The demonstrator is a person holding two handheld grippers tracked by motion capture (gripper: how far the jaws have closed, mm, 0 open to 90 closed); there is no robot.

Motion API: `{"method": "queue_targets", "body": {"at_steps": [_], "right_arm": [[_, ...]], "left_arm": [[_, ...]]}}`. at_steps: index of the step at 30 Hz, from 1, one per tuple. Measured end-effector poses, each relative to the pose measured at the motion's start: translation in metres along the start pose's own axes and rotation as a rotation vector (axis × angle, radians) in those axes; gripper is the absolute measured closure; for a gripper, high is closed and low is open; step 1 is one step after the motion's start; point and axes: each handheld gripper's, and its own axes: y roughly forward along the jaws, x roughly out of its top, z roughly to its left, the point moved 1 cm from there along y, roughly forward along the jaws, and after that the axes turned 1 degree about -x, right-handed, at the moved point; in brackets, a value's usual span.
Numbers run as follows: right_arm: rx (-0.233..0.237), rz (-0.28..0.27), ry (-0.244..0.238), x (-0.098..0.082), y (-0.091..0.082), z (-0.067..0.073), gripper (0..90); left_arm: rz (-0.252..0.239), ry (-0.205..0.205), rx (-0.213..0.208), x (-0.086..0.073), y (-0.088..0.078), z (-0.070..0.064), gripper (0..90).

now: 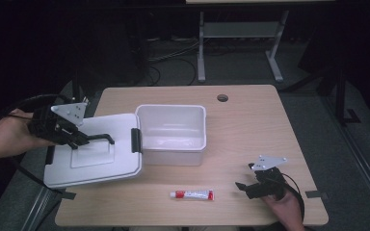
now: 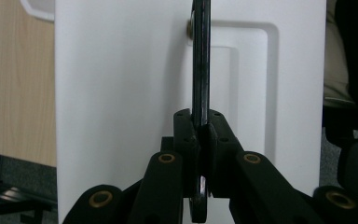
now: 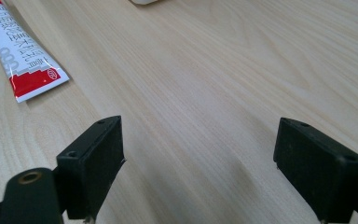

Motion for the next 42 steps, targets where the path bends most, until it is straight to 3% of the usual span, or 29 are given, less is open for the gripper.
{"method": "queue_targets", "body": {"at_steps": [17, 22, 25, 35, 42], "right_arm": [[-0.011, 0.002, 0.007, 0.0, 0.001, 0.0, 15.4], [-0.012, 0.0, 0.003, 0.0, 0.0, 0.0, 15.4], [-0.012, -0.002, 0.003, 0.0, 0.0, 0.0, 15.4], [-0.01, -0.002, 0.003, 0.0, 0.0, 0.0, 15.3], [-0.009, 0.002, 0.0, 0.0, 0.001, 0.001, 15.4]], "left_arm": [[0.02, -0.079, -0.022, -0.053, 0.021, -0.014, 84.5], [0.048, -0.097, -0.059, -0.063, 0.048, -0.016, 84.5], [0.051, -0.099, -0.066, -0.065, 0.056, -0.017, 84.5], [0.059, -0.111, -0.126, -0.071, 0.107, -0.018, 84.5], [0.067, -0.119, -0.144, -0.074, 0.124, -0.016, 84.5]]}}
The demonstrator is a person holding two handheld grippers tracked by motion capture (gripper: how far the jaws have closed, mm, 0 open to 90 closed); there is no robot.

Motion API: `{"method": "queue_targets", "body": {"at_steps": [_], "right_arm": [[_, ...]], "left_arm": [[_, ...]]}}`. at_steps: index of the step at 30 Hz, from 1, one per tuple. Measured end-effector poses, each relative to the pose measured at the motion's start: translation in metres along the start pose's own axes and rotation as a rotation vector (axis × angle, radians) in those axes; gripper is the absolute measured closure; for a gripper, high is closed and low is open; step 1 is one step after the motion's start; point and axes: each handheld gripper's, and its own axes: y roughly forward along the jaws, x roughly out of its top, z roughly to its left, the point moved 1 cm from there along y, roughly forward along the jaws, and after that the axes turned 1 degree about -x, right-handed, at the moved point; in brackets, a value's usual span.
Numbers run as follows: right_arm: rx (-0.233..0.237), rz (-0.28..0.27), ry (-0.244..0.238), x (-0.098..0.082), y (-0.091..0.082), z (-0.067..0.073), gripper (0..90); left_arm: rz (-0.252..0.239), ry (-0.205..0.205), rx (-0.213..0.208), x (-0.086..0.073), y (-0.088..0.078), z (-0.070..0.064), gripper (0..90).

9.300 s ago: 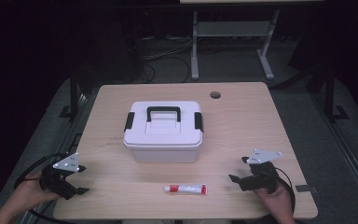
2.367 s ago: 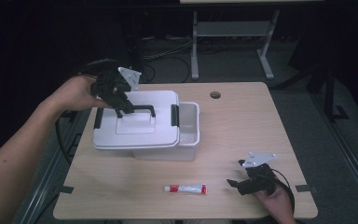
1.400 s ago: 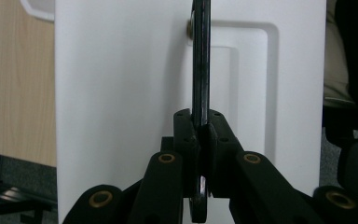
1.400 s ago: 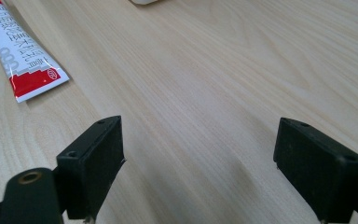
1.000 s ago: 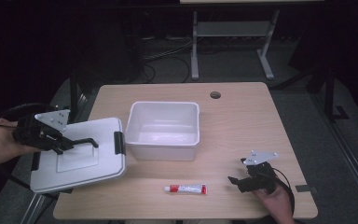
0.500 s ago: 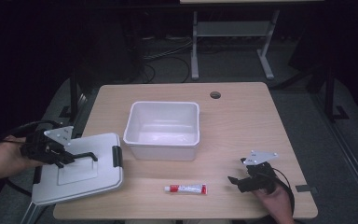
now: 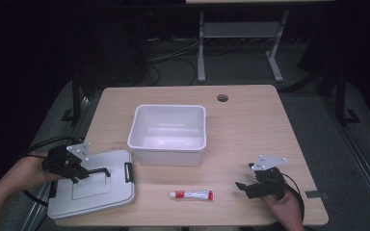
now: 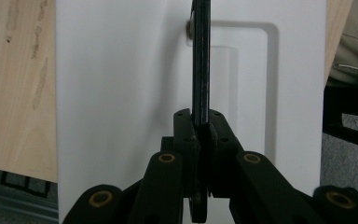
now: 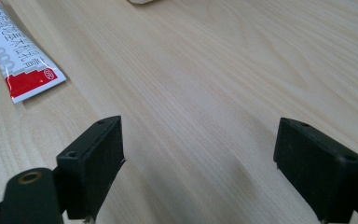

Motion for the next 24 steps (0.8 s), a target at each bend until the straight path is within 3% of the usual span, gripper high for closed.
{"method": "queue_targets", "body": {"at_steps": [24], "right_arm": [[0.034, -0.013, -0.009, 0.0, 0.001, 0.003, 15.3]], "left_arm": [[-0.001, 0.01, -0.015, 0.007, 0.023, 0.013, 84.4]]}}
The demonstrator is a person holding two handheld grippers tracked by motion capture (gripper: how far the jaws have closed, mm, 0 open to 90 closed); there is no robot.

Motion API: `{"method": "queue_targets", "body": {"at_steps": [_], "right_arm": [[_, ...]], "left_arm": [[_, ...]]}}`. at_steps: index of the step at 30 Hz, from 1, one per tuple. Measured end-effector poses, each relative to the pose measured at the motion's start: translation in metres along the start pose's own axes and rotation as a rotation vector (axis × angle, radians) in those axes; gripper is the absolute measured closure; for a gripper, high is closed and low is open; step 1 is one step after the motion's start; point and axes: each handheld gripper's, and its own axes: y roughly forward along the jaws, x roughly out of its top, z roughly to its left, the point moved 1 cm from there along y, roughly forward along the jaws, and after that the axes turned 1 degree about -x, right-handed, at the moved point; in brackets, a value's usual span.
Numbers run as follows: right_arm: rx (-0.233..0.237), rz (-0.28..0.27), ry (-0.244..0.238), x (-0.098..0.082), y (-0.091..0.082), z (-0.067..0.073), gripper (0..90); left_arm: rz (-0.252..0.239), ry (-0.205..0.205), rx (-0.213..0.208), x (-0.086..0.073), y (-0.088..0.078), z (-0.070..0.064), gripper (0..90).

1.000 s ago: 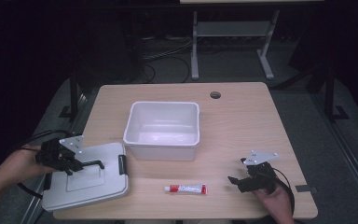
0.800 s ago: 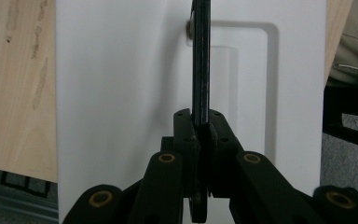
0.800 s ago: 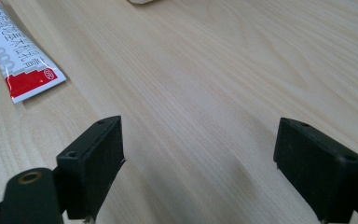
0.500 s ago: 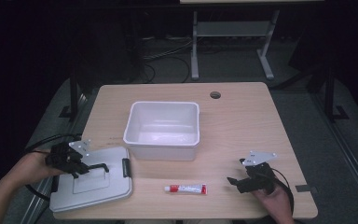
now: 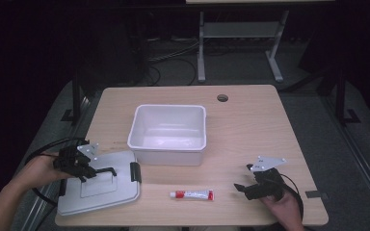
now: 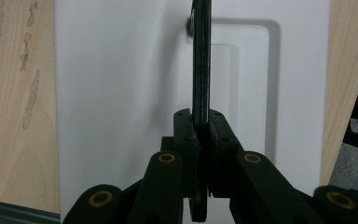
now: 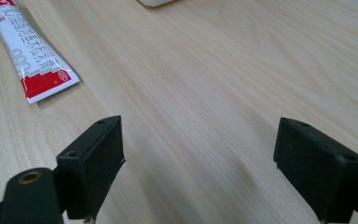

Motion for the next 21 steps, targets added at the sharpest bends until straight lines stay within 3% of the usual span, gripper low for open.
{"method": "queue_targets", "body": {"at_steps": [14, 21], "right_arm": [[0.025, -0.004, -0.009, 0.0001, -0.0016, 0.001, 15.3], [0.036, 0.03, -0.028, -0.0014, -0.0051, 0.0029, 15.3]], "left_arm": [[-0.023, -0.004, -0.013, -0.0054, 0.0044, 0.004, 83.8], [-0.019, 0.004, 0.001, -0.0046, 0.0033, 0.0025, 78.3]]}}
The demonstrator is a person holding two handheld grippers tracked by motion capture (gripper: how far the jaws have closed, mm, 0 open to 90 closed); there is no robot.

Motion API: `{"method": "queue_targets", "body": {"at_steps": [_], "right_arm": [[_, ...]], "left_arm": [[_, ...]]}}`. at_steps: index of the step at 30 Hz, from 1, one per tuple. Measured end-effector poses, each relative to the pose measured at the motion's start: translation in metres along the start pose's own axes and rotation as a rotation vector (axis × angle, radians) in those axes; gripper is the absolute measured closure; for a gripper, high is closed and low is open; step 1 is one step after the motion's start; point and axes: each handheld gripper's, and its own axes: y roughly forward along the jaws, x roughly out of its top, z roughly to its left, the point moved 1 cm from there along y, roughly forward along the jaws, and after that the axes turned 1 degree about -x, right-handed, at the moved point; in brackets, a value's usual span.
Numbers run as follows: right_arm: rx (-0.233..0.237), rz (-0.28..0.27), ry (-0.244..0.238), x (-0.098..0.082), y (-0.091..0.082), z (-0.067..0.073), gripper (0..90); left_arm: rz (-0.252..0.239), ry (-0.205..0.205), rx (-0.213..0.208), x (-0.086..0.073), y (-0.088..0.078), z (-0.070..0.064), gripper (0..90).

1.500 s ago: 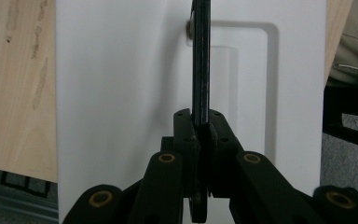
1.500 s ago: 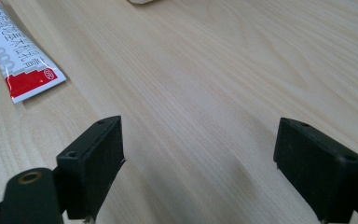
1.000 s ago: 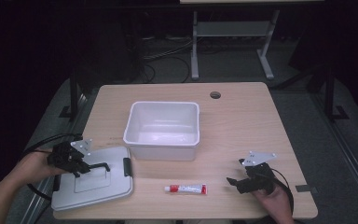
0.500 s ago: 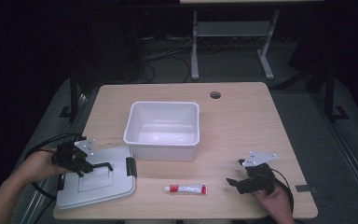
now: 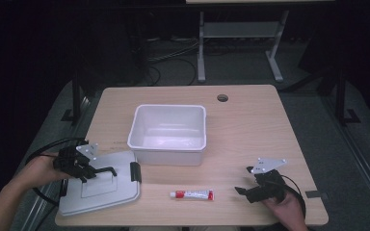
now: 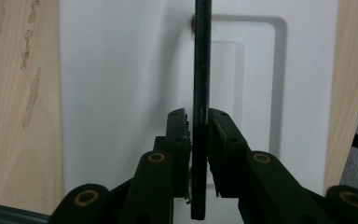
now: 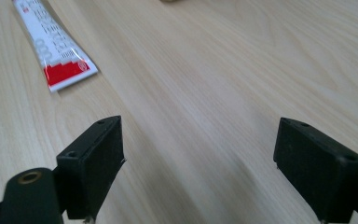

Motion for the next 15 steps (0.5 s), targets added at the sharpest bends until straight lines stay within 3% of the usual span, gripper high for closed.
{"method": "queue_targets", "body": {"at_steps": [8, 15], "right_arm": [[-0.029, 0.049, -0.065, 0.01, -0.008, 0.003, 15.4], [0.004, 0.072, -0.114, 0.024, -0.012, 0.014, 15.4]], "left_arm": [[-0.01, 0.008, 0.016, 0.003, -0.002, -0.002, 71.1], [-0.015, -0.004, 0.031, 0.002, -0.005, -0.001, 64.7]]}}
